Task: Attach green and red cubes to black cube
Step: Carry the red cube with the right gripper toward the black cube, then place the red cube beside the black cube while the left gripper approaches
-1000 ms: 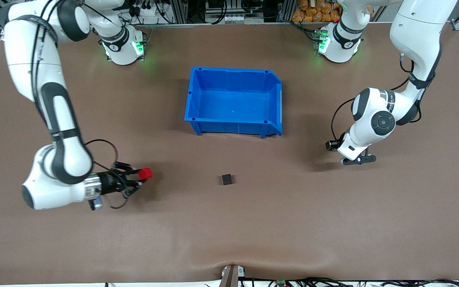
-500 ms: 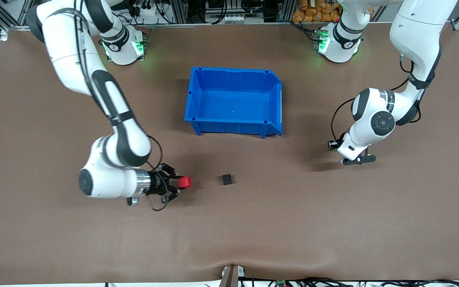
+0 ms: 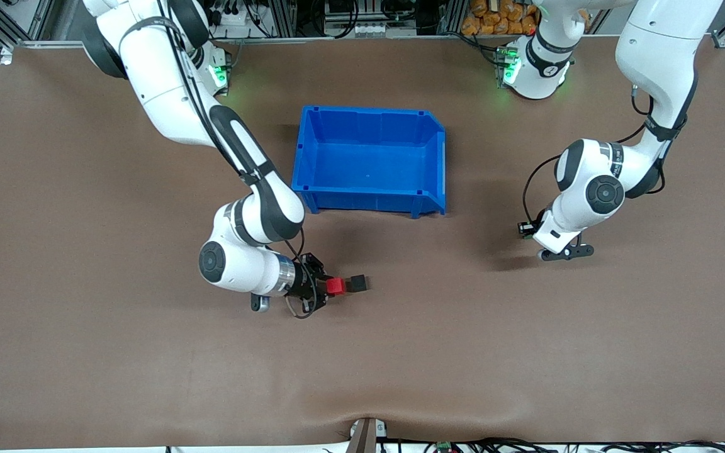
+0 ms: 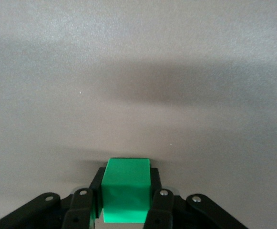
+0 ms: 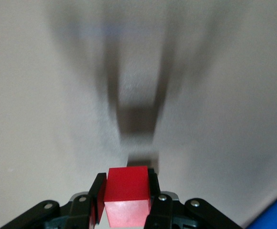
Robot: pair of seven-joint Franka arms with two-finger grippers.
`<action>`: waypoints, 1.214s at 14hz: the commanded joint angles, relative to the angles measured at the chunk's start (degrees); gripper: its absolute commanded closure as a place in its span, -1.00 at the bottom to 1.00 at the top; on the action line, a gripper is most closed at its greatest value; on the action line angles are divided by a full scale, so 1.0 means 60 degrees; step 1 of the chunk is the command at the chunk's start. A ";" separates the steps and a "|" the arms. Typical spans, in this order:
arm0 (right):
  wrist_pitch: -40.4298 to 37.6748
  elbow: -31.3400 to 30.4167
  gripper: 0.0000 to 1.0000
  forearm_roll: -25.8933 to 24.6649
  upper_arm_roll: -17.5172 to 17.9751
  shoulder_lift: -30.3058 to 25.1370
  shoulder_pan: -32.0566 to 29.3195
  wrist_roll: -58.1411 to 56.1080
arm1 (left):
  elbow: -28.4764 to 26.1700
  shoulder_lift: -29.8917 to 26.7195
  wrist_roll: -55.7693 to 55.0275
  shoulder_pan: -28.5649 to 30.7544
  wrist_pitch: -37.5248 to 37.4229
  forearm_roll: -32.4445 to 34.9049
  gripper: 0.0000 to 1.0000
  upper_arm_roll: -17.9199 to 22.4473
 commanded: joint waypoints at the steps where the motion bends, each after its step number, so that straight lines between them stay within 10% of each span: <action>1: 0.0025 0.0035 1.00 -0.0130 -0.0080 0.0073 -0.0003 0.0124 | 0.0109 -0.0085 -0.0523 0.0109 0.0060 0.0257 1.00 -0.0032; 17: 0.1577 0.0153 0.77 -0.0101 -0.0080 0.0747 0.0817 0.1179 | 0.3404 0.1671 -1.1654 -0.2000 -0.0072 0.0111 1.00 -0.0164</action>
